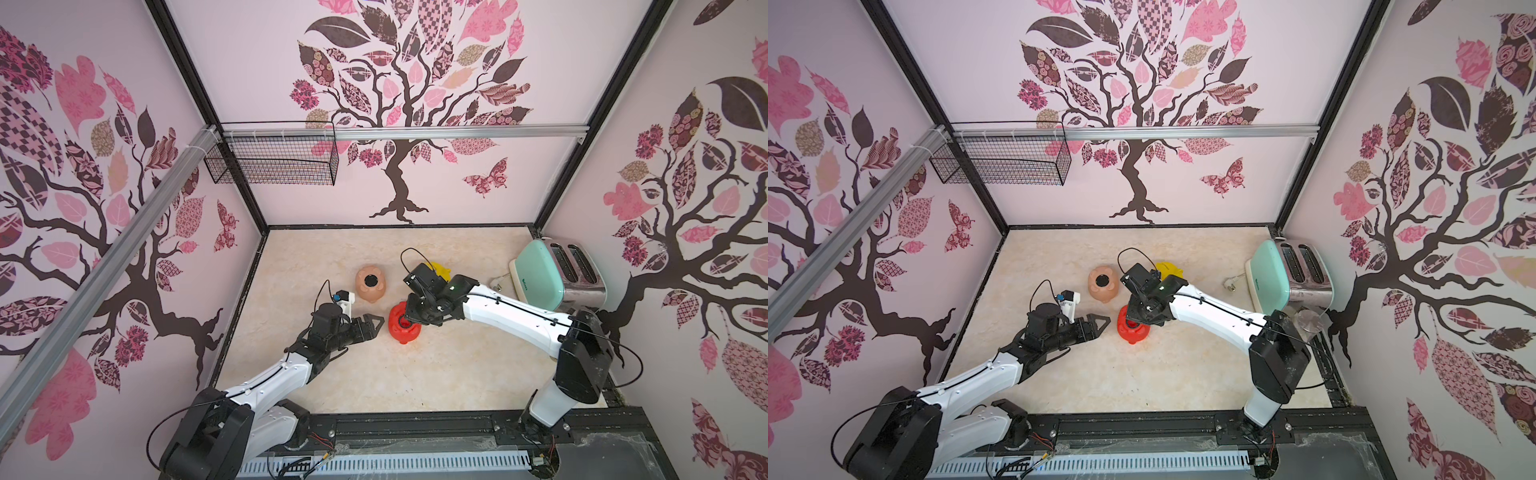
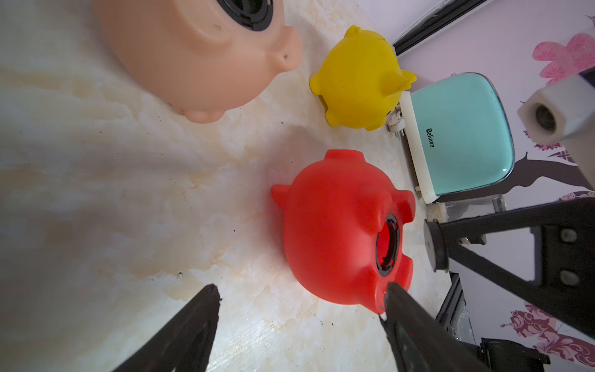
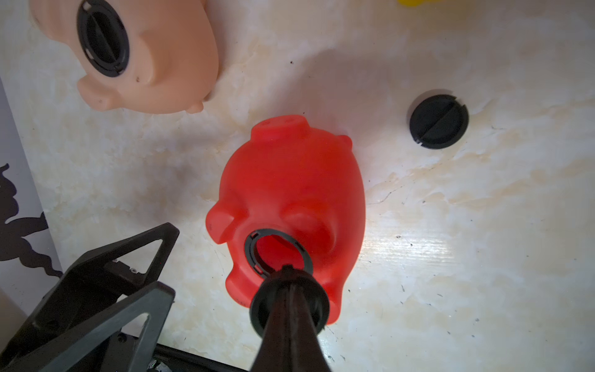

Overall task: Close piggy banks
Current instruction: Insert the knob into the piggy bank.

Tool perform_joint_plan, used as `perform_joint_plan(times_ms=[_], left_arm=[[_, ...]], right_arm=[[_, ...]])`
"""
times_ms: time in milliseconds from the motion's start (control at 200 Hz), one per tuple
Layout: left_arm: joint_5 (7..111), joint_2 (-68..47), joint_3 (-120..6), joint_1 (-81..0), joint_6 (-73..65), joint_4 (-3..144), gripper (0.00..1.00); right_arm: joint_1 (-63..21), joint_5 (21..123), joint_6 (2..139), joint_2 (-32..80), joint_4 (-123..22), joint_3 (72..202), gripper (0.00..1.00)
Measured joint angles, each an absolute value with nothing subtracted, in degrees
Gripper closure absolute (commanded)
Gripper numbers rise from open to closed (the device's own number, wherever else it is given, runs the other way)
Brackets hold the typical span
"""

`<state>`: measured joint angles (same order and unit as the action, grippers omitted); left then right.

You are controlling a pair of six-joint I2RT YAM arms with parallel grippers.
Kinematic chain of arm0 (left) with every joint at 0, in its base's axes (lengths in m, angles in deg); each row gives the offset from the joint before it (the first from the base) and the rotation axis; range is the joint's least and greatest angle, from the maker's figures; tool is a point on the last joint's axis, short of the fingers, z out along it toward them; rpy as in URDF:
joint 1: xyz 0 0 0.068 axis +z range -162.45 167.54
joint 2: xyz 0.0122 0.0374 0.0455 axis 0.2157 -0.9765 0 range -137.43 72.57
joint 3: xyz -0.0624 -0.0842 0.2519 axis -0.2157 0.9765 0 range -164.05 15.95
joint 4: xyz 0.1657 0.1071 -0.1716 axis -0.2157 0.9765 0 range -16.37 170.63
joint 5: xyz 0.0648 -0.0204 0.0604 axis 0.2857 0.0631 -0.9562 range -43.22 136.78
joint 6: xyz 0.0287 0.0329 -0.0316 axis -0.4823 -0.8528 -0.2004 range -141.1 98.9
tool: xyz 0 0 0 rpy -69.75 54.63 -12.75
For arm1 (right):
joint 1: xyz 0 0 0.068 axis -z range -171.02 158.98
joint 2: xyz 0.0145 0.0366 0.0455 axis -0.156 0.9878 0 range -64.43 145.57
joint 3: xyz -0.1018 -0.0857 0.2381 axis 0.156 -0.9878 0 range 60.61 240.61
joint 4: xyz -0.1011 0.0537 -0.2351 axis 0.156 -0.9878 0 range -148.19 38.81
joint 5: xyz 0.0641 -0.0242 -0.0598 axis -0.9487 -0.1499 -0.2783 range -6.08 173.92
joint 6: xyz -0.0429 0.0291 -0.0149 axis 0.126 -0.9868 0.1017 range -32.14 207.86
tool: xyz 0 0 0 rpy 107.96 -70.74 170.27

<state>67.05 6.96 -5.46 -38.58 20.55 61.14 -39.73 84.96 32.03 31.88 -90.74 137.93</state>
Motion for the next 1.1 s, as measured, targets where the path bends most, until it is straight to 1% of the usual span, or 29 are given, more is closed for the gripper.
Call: perform_joint_plan(times_ms=[345,1100], left_arm=[[67.38,6.09,-5.22,-38.56,20.97,59.08,0.19],[67.42,5.96,-4.89,-38.56,20.97,58.91,0.19]], right_arm=[[-40.78,84.63,30.39,34.68,-89.37,138.30,1.00],[-41.13,87.89,29.32,36.69,-89.52,139.48,1.00]])
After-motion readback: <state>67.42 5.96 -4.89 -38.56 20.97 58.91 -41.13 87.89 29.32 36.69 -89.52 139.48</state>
